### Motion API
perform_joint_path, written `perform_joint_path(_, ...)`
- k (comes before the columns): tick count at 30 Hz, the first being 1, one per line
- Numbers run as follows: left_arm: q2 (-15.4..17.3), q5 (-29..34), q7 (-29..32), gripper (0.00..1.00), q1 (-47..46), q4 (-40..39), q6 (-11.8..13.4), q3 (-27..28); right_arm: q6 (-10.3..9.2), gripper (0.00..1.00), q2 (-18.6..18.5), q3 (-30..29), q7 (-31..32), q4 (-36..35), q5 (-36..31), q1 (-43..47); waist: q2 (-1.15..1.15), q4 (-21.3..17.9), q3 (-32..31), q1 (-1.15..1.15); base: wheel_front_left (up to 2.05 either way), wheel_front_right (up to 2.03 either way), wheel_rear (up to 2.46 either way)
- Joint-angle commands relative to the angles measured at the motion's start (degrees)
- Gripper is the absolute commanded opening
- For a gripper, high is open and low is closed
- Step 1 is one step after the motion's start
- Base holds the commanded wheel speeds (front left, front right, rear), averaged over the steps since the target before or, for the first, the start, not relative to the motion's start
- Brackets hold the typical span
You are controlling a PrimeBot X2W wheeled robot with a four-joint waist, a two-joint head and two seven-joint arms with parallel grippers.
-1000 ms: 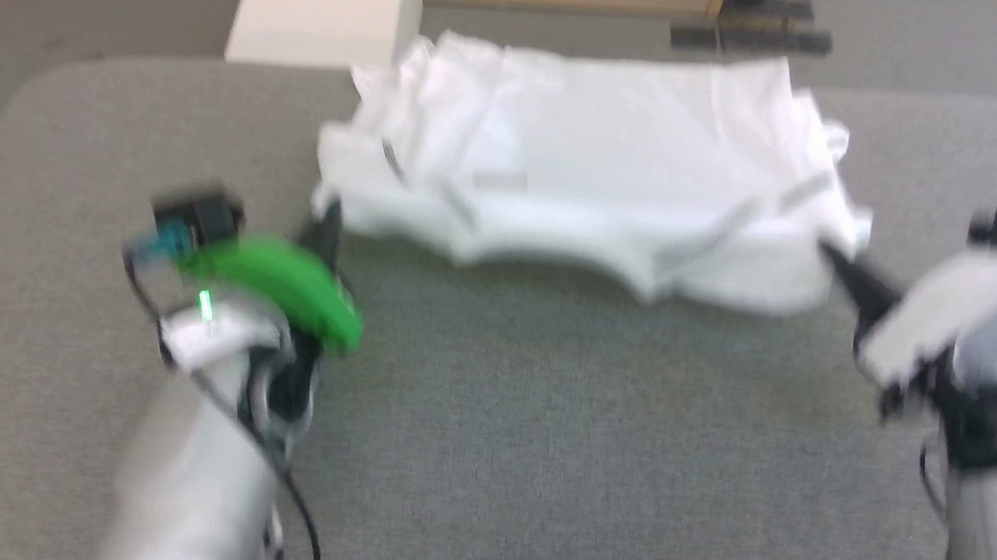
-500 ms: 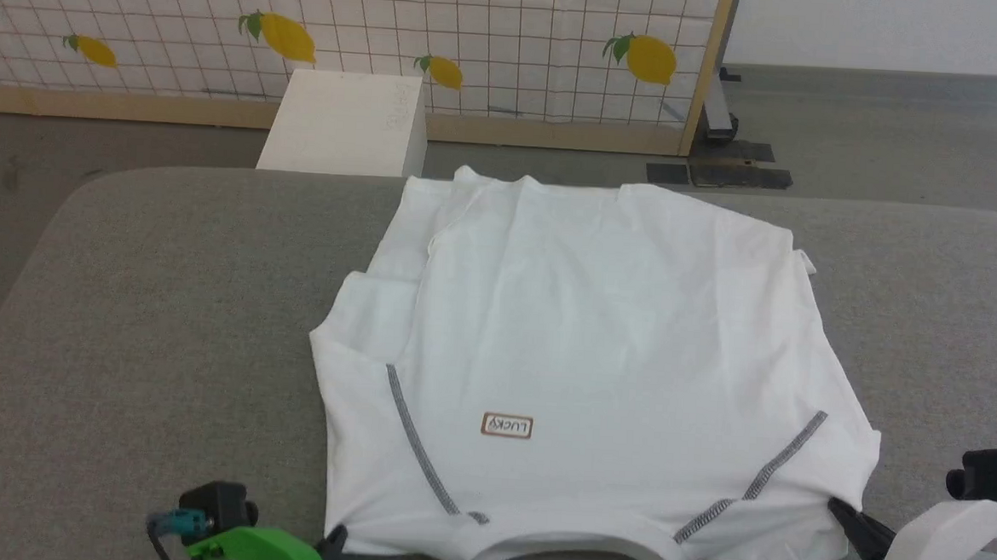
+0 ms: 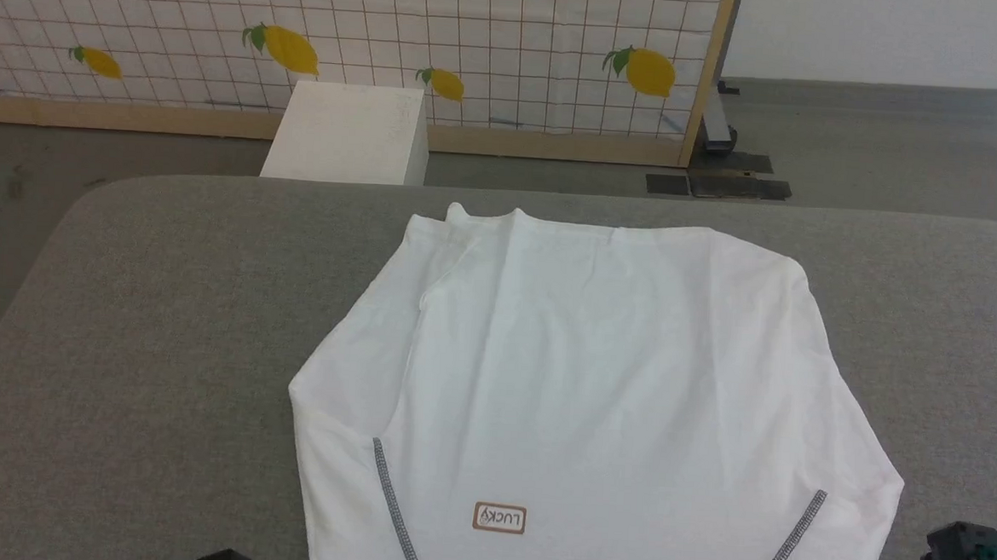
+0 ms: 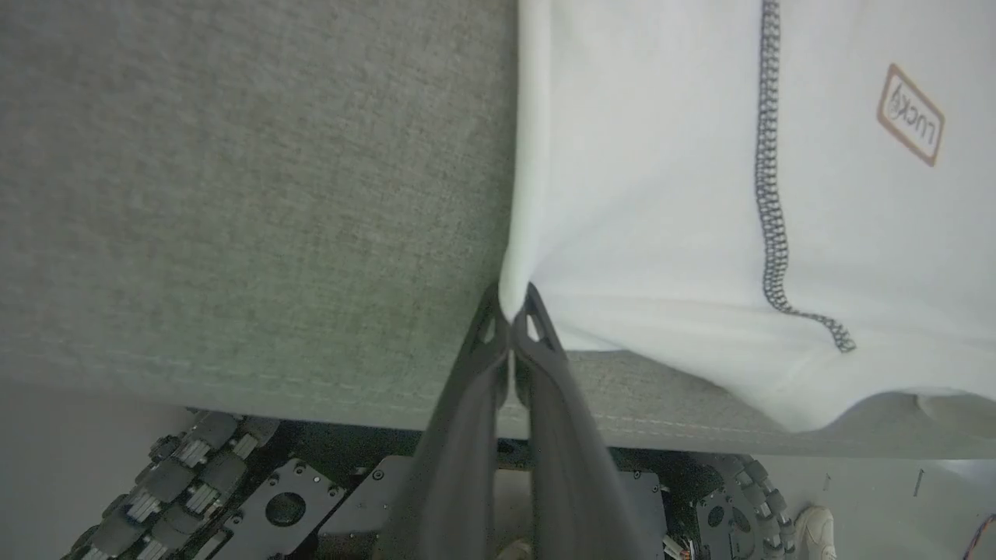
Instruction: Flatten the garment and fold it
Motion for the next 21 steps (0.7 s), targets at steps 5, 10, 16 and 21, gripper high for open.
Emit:
perform_joint_path(5,0.19,-0.49,-0.15,0.0,0.89,1.69,0.71,0.54,-0.13,0.0,-0.34,-0.15,0.13,1.45,-2.02,-0.28,0.52,-0.13,0.63,0.01,0.0,0.0,0.0)
perform_joint_path(10,-0.59,-0.83,-1.05,1.0,0.06,2.45,-0.03,0.57,-0.13,0.0,-0.08,0.18,0.35,3.01,-2.31,-0.84,0.52,-0.28,0.81,0.01,0.0,0.0,0.0)
perform_joint_path(16,-0.24,-0.96,-0.96,1.0,-0.82,2.2,-0.3,0.77,-0.13,1.0,0.3,0.48,-0.34,3.21,-1.82,-1.3,0.52,-0.59,0.85,0.01,0.0,0.0,0.0)
perform_joint_path(21,0.89,-1.0,-0.62,1.0,-1.81,0.05,0.13,1.8,-0.13,1.0,0.53,-0.62,-1.47,1.89,-0.57,-2.08,0.52,-0.85,0.66,0.01,0.0,0.0,0.0)
